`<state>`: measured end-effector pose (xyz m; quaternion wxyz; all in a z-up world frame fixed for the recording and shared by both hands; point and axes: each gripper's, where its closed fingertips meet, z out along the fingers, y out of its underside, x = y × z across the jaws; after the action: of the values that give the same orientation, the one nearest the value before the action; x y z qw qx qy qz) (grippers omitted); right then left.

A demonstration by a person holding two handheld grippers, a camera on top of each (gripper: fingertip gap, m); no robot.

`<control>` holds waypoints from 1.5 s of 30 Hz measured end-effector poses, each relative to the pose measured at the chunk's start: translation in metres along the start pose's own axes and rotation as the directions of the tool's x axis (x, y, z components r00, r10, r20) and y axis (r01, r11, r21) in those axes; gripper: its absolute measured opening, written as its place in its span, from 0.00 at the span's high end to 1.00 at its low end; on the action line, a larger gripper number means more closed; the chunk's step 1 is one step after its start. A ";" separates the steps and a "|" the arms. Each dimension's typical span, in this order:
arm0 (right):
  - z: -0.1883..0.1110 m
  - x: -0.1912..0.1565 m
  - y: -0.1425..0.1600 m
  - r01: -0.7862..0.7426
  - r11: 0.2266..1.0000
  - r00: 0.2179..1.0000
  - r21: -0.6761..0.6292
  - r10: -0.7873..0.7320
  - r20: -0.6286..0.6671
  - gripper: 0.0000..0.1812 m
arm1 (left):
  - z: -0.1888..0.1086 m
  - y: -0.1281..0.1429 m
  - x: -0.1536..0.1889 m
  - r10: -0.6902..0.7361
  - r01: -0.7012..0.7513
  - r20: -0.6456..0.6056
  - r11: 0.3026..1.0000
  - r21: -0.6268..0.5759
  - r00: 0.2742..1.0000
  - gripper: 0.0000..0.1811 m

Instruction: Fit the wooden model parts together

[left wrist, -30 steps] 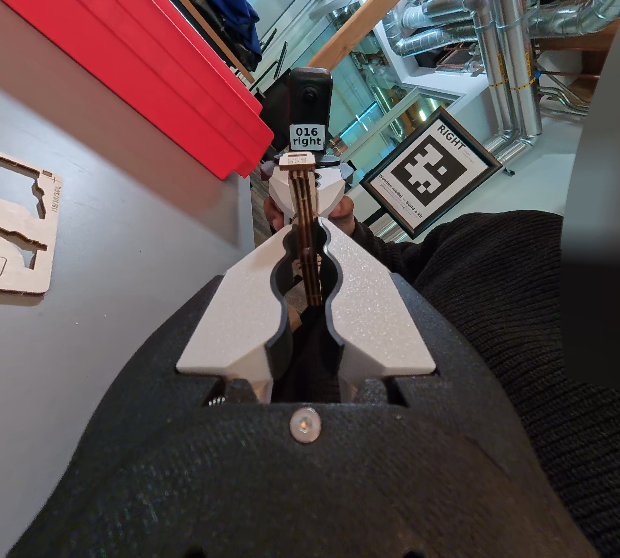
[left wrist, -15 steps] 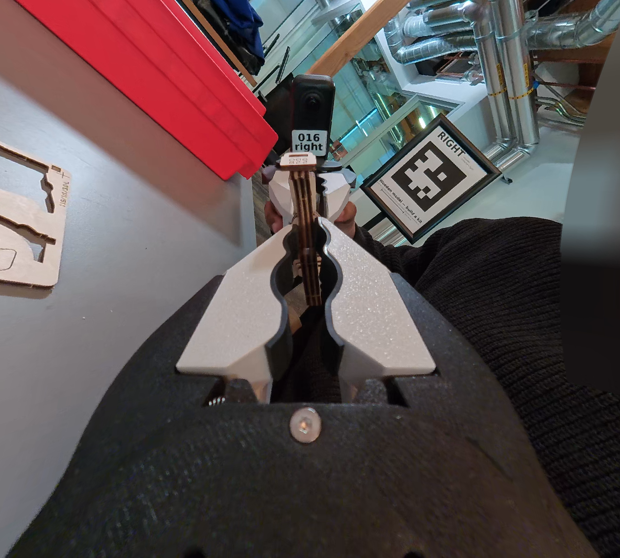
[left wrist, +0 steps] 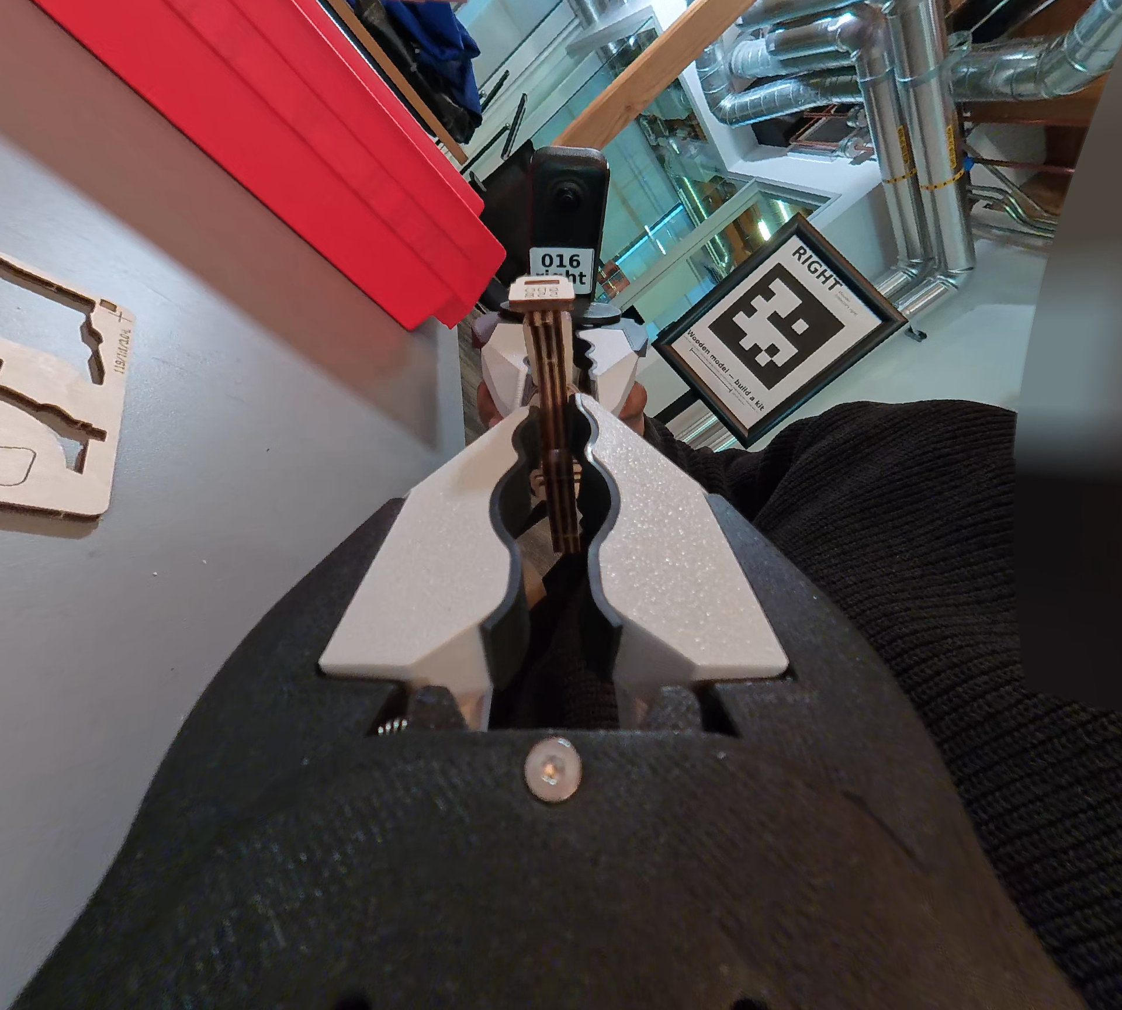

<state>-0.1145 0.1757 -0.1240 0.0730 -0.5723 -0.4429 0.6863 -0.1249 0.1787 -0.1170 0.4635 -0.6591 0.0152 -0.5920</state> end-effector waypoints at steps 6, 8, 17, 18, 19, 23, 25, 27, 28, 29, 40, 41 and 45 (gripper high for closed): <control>0.004 0.000 0.005 -0.019 1.000 1.000 -0.019 0.019 0.011 0.85 | -0.002 -0.003 -0.002 -0.005 0.005 0.007 1.000 0.024 1.000 0.96; 0.005 0.001 0.008 -0.026 0.999 1.000 -0.029 0.026 0.011 0.83 | -0.004 -0.006 -0.003 -0.007 0.006 0.011 0.999 0.043 1.000 0.96; 0.021 -0.002 0.019 -0.063 0.996 0.997 -0.066 0.066 0.035 0.81 | -0.009 -0.019 0.000 0.006 -0.006 0.004 0.989 0.147 1.000 0.96; 0.023 -0.003 0.019 -0.064 0.996 0.997 -0.060 0.066 0.036 0.83 | -0.009 -0.020 0.002 0.017 -0.016 0.000 0.988 0.154 1.000 0.97; 0.024 -0.004 0.018 -0.060 0.997 0.997 -0.049 0.062 0.036 0.86 | -0.008 -0.021 0.004 0.026 -0.025 -0.007 0.987 0.159 1.000 0.97; 0.018 -0.007 0.005 -0.038 0.999 0.998 0.034 0.037 0.047 0.95 | -0.009 -0.024 0.007 0.046 -0.043 -0.010 0.980 0.192 0.999 0.96; 0.016 -0.006 0.004 -0.034 0.999 0.999 0.038 0.032 0.042 0.96 | -0.009 -0.025 0.008 0.046 -0.042 -0.016 0.979 0.198 0.999 0.96; 0.015 -0.006 0.004 -0.021 0.999 0.999 0.031 0.020 0.039 0.96 | -0.008 -0.024 0.009 0.046 -0.040 -0.023 0.979 0.199 0.999 0.96; 0.015 -0.006 0.004 -0.009 1.000 0.999 0.029 0.008 0.033 0.96 | -0.008 -0.024 0.009 0.045 -0.038 -0.028 0.979 0.200 0.999 0.96; 0.014 -0.006 0.004 0.009 1.000 1.000 0.022 -0.009 0.023 0.96 | -0.008 -0.025 0.009 0.040 -0.033 -0.032 0.979 0.201 0.999 0.96; -0.033 0.037 0.006 0.383 0.860 0.824 -0.338 -0.483 -0.296 0.96 | -0.026 -0.043 -0.023 -0.030 -0.003 0.135 0.971 0.241 0.990 0.78; -0.037 0.041 0.011 0.393 0.828 0.799 -0.399 -0.523 -0.298 0.96 | -0.030 -0.047 -0.025 -0.040 0.001 0.144 0.967 0.256 0.989 0.78; -0.045 0.052 0.043 0.458 0.613 0.680 -0.644 -0.708 -0.189 0.96 | -0.039 -0.052 -0.037 -0.077 0.026 0.182 0.963 0.269 0.980 0.78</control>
<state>-0.0756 0.2051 -0.1890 0.2265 -0.5211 -0.7575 0.3215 -0.1944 0.2064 -0.1172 0.5313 -0.6449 -0.1258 -0.5347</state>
